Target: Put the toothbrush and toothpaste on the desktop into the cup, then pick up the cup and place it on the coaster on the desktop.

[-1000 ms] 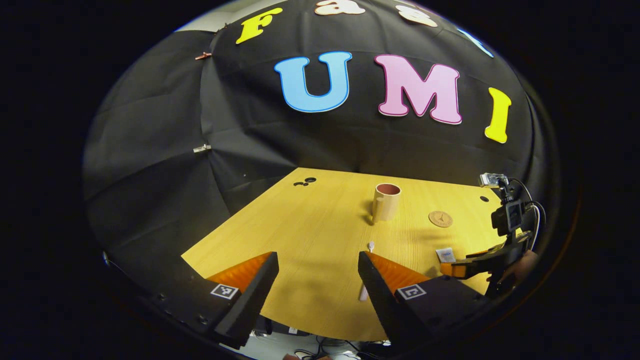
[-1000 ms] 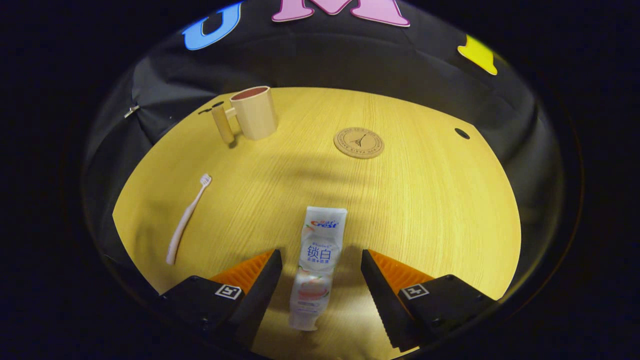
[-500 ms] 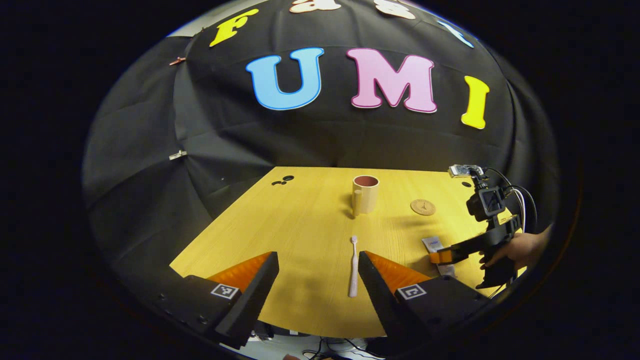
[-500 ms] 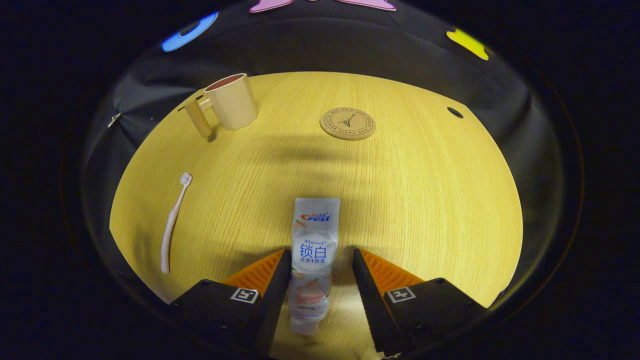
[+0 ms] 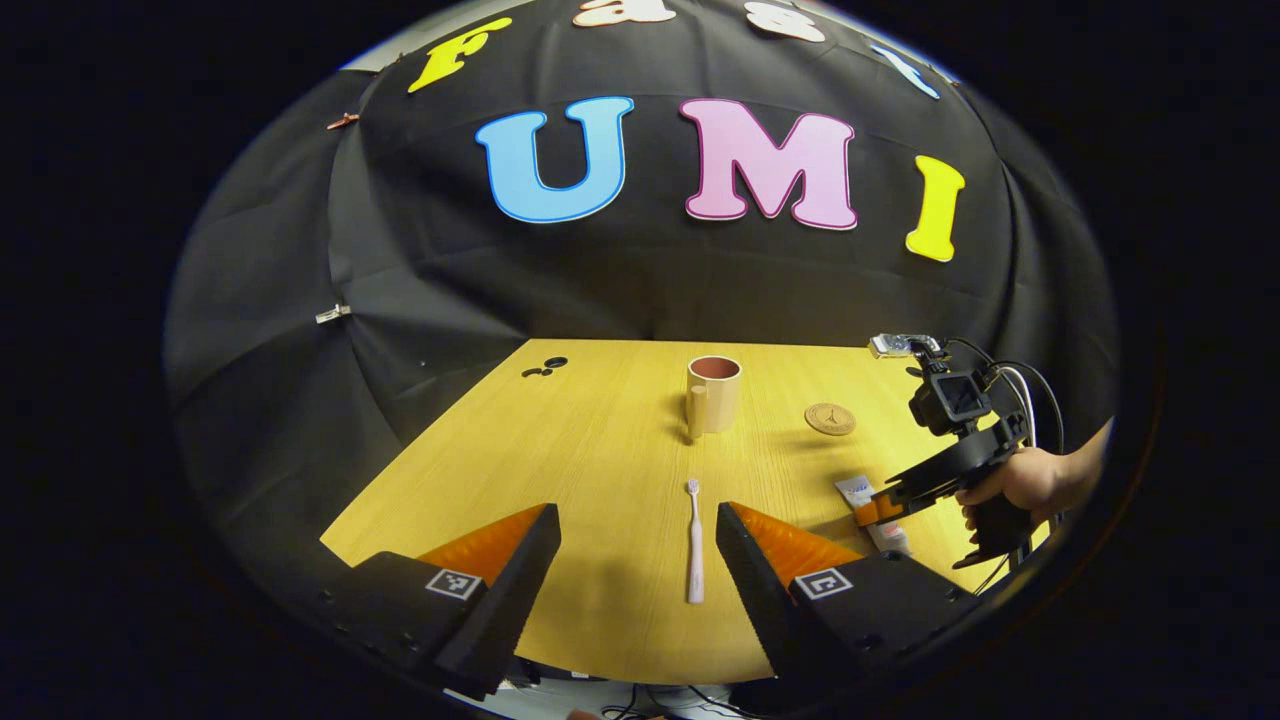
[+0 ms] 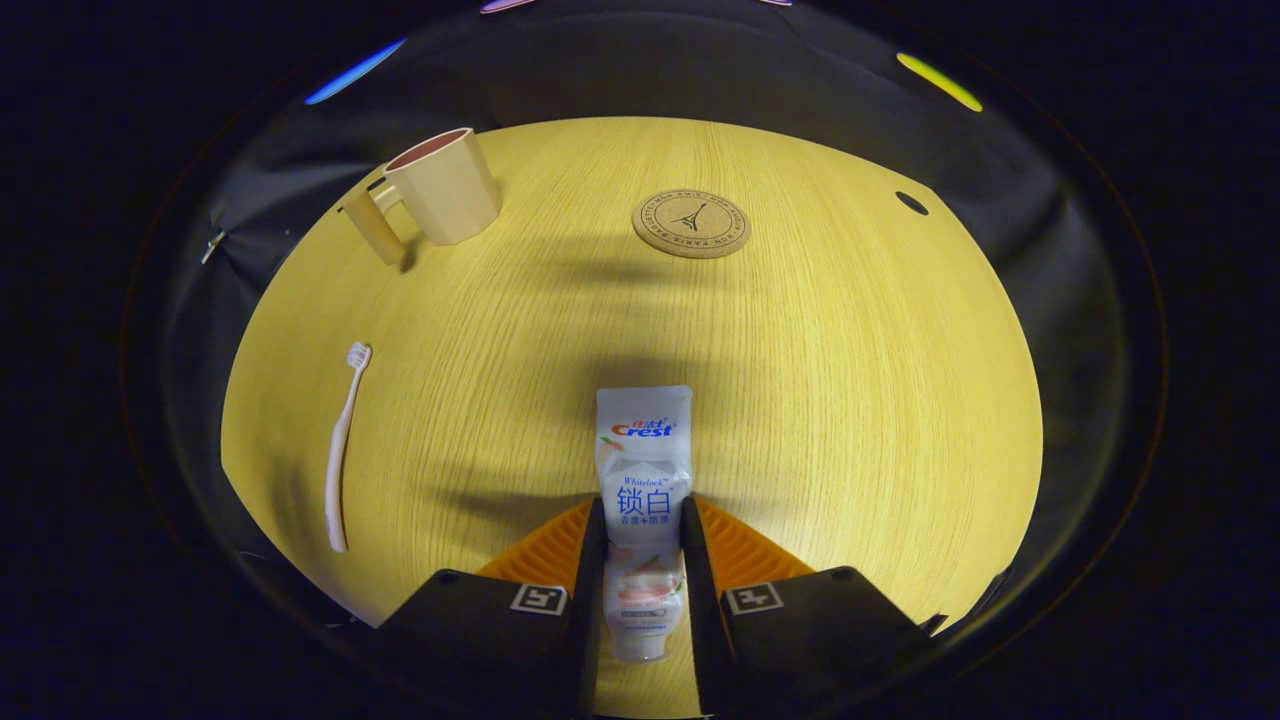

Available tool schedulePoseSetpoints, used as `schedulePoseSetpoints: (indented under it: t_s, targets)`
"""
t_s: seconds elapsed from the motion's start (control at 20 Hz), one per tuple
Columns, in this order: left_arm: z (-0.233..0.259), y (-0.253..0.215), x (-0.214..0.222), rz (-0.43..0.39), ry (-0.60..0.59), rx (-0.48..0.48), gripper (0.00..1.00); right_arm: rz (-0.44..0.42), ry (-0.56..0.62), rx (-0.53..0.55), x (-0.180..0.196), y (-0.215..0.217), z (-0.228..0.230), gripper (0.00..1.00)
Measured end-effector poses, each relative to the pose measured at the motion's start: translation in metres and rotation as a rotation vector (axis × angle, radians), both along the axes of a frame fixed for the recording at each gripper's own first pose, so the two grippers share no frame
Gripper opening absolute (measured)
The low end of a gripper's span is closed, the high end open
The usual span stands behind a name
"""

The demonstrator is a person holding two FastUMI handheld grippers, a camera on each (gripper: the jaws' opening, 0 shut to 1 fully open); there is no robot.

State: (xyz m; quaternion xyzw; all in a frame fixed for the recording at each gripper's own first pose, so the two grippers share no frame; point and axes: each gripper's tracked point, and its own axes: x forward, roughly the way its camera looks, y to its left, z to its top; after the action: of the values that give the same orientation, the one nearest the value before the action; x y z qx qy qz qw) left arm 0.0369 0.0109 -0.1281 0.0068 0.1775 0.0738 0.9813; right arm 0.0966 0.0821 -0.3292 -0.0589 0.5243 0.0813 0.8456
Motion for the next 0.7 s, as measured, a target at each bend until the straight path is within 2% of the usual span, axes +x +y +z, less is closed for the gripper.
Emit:
schedulePoseSetpoints:
  t_s: [0.05, 0.1, 0.15, 0.25, 0.3, 0.55, 0.7]
  targets:
    - [-0.002, 0.001, 0.001, 0.0, 0.001, 0.003, 0.98, 0.004, -0.011, -0.002, 0.0, 0.0, 0.001, 0.39]
    - [-0.004, 0.004, 0.002, -0.001, 0.002, 0.007, 0.98, 0.015, -0.005, 0.001, -0.002, 0.001, 0.002, 0.28]
    - [-0.005, 0.005, 0.004, -0.003, 0.005, 0.01, 0.98, 0.011, -0.018, 0.014, 0.004, 0.002, 0.0, 0.33]
    - [-0.007, 0.006, 0.012, -0.01, 0.011, 0.011, 0.98, -0.005, 0.002, 0.043, -0.004, 0.003, 0.004, 0.22]
    - [-0.009, 0.006, 0.016, -0.013, 0.015, 0.006, 0.98, -0.013, 0.009, 0.052, -0.006, 0.001, 0.004, 0.28]
    - [-0.023, -0.009, 0.046, -0.073, 0.074, -0.086, 0.98, -0.006, -0.039, 0.064, -0.005, -0.011, 0.022, 0.27]
    - [-0.045, -0.017, 0.068, -0.116, 0.149, -0.096, 0.98, -0.018, -0.079, 0.095, -0.002, -0.018, 0.043, 0.27]
